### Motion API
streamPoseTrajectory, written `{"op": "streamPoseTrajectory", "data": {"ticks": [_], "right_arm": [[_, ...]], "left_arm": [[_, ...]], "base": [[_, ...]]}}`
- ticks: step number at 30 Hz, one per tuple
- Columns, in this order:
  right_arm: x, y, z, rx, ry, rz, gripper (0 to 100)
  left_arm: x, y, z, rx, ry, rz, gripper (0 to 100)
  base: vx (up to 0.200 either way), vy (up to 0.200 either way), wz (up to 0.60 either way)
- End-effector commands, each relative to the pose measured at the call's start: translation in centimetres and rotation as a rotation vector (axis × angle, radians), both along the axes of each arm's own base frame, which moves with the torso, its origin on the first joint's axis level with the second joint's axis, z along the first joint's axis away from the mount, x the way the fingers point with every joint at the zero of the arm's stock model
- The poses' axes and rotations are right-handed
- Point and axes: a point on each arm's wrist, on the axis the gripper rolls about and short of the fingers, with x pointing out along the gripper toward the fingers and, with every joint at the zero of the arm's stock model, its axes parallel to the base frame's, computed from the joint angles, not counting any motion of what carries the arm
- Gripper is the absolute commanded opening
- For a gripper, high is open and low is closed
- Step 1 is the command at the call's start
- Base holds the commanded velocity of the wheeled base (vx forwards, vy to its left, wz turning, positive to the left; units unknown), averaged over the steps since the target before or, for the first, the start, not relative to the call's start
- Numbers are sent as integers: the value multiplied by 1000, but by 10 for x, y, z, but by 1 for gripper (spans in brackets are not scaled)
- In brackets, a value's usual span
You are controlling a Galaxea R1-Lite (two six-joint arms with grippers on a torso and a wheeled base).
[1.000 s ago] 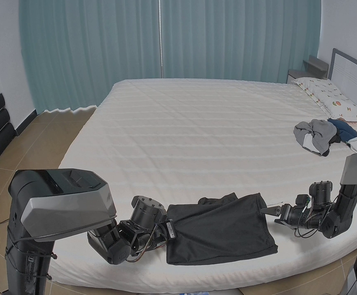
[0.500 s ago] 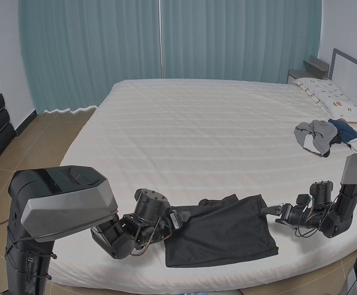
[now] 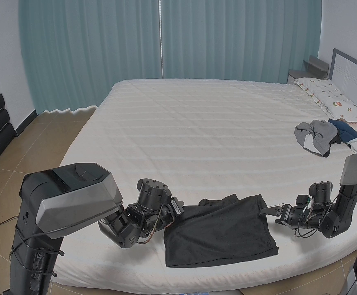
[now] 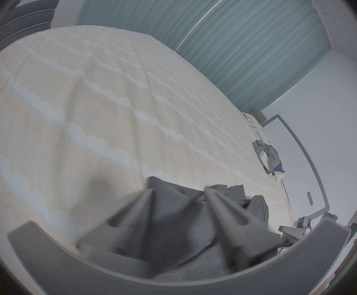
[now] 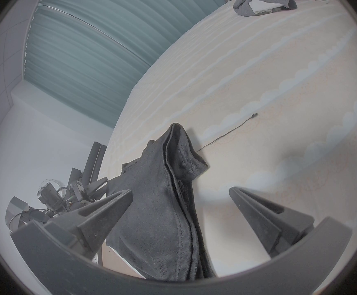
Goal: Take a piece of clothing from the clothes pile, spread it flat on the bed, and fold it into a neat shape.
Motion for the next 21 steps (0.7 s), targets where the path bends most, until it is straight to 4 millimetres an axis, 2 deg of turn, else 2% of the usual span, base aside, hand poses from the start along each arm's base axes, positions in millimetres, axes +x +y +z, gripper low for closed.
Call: {"op": "streamPoseTrajectory", "data": {"ticks": [1, 10, 21], "right_arm": [[0, 0, -1, -1, 2, -1, 100], [1, -1, 0, 2, -2, -3, 100], [1, 0, 6, 0, -22, -3, 100]], "left_arm": [[0, 1, -7, 9, 11, 4, 0], [2, 6, -8, 68, -21, 118, 0], [3, 8, -9, 82, -26, 144, 0]], "base": [[0, 0, 0], [0, 0, 0], [0, 0, 0]]}}
